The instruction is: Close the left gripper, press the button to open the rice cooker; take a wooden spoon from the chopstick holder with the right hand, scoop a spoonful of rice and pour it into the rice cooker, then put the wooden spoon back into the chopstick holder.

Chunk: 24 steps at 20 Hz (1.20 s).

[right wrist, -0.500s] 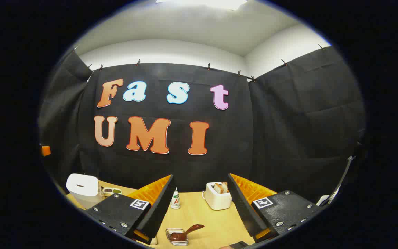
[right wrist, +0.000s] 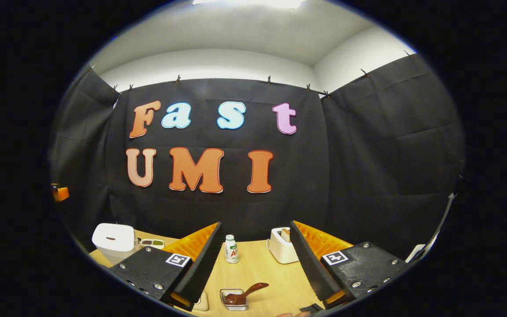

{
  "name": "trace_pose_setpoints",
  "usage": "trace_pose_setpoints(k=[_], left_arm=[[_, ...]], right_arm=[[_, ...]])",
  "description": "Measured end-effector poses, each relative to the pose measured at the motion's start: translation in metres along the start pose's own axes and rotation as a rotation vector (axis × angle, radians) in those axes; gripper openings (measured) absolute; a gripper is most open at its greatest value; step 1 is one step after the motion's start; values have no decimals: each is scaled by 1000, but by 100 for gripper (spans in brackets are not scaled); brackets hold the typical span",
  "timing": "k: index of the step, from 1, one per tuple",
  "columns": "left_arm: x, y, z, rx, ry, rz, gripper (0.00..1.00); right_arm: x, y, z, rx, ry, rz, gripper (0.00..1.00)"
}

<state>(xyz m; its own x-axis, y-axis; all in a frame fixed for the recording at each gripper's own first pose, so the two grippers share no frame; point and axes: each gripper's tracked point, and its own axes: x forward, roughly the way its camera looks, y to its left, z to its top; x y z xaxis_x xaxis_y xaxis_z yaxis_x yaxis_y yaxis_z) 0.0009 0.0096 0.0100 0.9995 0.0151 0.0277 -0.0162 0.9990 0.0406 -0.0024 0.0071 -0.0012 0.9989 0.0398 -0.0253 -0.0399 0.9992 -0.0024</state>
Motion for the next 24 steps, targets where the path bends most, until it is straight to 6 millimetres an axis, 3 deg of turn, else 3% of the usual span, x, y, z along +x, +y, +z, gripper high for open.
trace_pose_setpoints(k=[11,12,13,19,21,22,23,24], left_arm=[[-1,2,-1,11,13,-12,100],[-2,2,1,13,12,-10,97],[-2,3,-1,16,10,-6,91],[-3,8,-3,14,23,9,46],[-4,17,1,2,12,32,9],[-4,18,2,6,16,25,6],[12,15,-3,7,13,14,5],[4,13,3,12,7,10,5]], right_arm=[[-4,-10,-5,13,13,-30,93],[-3,-10,-6,16,16,-30,89],[-3,-10,-7,19,20,-30,93],[-5,-12,-13,26,37,-33,93],[-4,-13,-11,17,35,-37,93],[-4,-14,-10,13,35,-40,93],[-4,-15,-10,11,34,-43,93],[-4,-15,-11,11,37,-44,93]])
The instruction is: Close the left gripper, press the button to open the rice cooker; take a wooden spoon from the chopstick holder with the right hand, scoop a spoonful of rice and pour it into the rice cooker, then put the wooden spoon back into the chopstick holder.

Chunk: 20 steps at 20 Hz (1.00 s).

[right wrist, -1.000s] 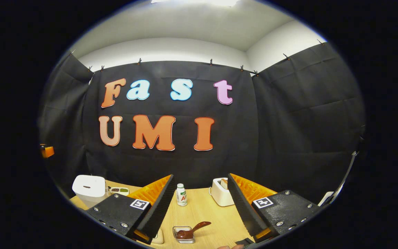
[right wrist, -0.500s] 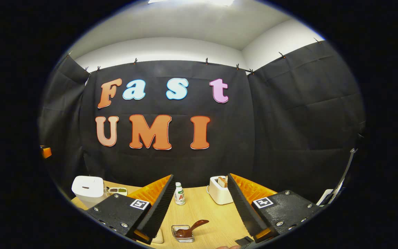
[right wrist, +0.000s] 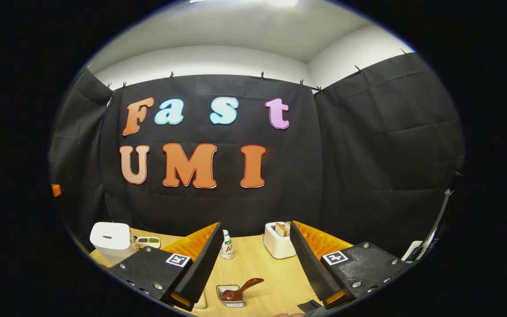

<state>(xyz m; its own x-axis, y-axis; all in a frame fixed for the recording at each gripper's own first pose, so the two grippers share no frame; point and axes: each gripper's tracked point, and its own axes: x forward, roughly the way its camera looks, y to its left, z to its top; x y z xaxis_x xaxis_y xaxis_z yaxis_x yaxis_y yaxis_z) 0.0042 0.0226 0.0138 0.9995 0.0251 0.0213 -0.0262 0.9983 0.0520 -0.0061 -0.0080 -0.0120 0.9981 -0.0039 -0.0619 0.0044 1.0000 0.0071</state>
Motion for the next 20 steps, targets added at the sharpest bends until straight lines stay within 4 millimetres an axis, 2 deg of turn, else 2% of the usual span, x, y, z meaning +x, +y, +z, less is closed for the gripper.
trace_pose_setpoints(k=[1,5,9,12,15,20], left_arm=[[0,1,4,5,-3,-1,5],[17,6,-4,-10,37,-12,4],[48,8,-3,-21,89,-42,4],[73,3,-11,-10,140,-80,4],[97,-12,-29,-25,213,-142,4],[135,-37,-75,-24,351,-209,4]], right_arm=[[1,1,-1,1,3,-1,93],[3,1,-6,-1,21,-1,93],[4,-3,-9,-17,33,-14,93],[6,-4,-13,-16,48,-20,93],[5,-8,-17,-27,63,-33,93],[3,-12,-25,-31,85,-52,93]])
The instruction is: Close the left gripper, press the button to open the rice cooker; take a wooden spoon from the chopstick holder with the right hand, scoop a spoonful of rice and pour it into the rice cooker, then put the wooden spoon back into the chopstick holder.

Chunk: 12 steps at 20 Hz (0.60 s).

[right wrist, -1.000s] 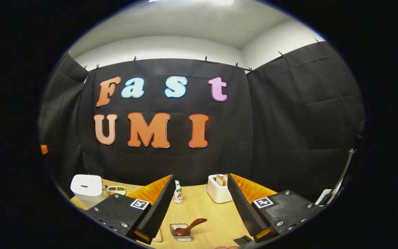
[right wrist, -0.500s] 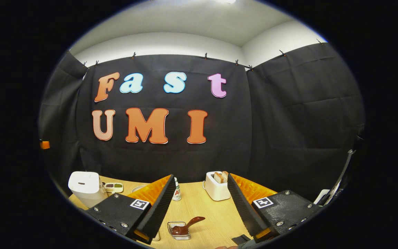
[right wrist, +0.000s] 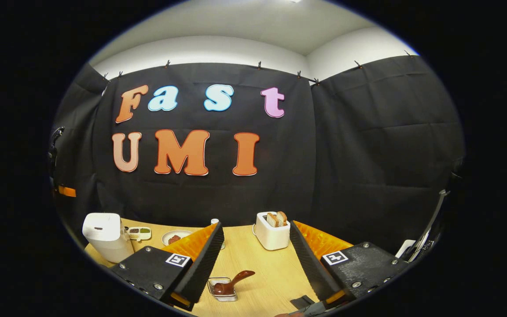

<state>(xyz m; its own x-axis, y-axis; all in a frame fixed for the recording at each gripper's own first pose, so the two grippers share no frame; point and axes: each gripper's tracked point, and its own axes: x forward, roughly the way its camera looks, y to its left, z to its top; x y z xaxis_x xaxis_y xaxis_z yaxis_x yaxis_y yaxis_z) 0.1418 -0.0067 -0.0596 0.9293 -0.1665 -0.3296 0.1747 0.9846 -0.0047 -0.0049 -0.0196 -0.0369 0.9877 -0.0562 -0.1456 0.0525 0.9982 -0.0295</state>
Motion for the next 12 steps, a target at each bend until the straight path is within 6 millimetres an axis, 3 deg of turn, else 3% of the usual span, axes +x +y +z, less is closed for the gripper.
trace_pose_setpoints(k=[4,8,12], left_arm=[[32,-7,-32,-7,95,-32,5],[65,-2,-72,-32,207,-34,5],[87,8,-97,-71,261,-8,5]], right_arm=[[-1,2,-1,8,8,-6,94],[-1,1,-4,-17,14,-16,93],[-1,-1,-9,-34,31,-27,94]])
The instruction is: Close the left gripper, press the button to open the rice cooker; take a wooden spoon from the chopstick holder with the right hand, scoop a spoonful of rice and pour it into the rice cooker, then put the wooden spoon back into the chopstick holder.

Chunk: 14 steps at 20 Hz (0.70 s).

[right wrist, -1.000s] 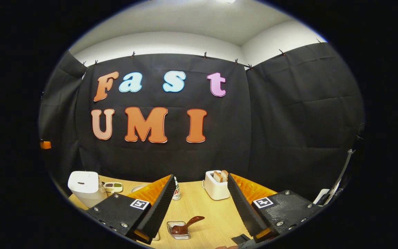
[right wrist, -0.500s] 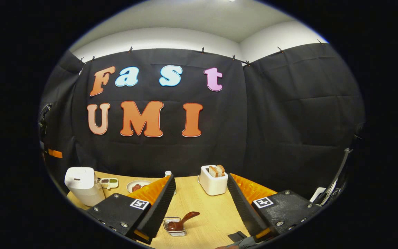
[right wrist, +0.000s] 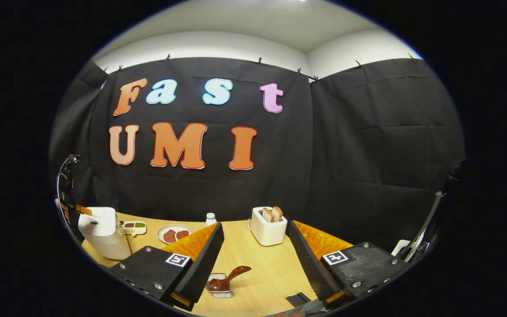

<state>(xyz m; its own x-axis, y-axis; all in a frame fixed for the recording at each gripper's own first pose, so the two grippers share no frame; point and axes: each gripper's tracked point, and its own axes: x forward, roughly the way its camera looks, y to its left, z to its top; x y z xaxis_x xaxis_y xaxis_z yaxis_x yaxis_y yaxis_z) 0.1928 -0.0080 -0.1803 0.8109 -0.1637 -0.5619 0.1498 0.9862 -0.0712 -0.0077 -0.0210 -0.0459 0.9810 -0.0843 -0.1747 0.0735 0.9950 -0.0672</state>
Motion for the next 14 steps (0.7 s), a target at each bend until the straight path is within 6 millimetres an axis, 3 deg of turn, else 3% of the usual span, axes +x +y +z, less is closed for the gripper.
trace_pose_setpoints(k=[6,14], left_arm=[[17,8,-32,-18,80,11,5],[21,6,-34,-62,120,-58,5]], right_arm=[[4,0,-5,-13,16,-4,94],[4,9,-12,1,30,20,94]])
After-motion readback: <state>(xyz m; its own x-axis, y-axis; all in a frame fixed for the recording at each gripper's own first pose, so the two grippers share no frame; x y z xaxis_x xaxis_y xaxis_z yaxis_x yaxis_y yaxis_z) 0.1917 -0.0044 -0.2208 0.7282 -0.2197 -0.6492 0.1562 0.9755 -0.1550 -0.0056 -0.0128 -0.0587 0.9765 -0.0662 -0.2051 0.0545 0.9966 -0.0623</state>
